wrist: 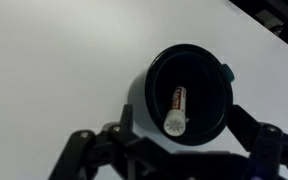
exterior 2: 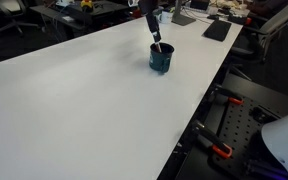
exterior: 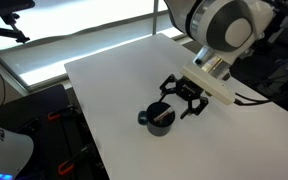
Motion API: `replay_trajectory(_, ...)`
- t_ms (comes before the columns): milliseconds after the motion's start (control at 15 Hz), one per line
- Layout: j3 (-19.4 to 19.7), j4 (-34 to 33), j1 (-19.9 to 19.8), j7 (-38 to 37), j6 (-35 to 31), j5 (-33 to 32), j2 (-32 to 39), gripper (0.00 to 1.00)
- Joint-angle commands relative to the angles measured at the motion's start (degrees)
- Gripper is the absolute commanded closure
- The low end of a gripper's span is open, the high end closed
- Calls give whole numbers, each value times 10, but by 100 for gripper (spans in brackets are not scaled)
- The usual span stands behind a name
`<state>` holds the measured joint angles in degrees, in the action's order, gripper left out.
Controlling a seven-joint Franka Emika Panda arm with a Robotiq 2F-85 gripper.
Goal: Remove the marker from the cup and put it on the table
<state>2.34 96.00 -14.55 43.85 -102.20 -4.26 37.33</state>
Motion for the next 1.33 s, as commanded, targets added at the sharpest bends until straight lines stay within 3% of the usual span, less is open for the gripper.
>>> replay_trajectory(0,-3,6,-3,12,-14,-5,-6,35)
replay_trajectory(467,-3,7,-5,11,-20,-3,-7,92)
replay_trajectory(600,-3,7,-5,11,-20,-3,-8,100)
replay_trajectory(800,-3,9,-6,9,-21,-1,-8,100)
replay_trajectory(867,-3,10,-6,9,-22,-2,-9,80)
replay_trajectory(1267,0,18,-4,1,-17,-3,-18,35)
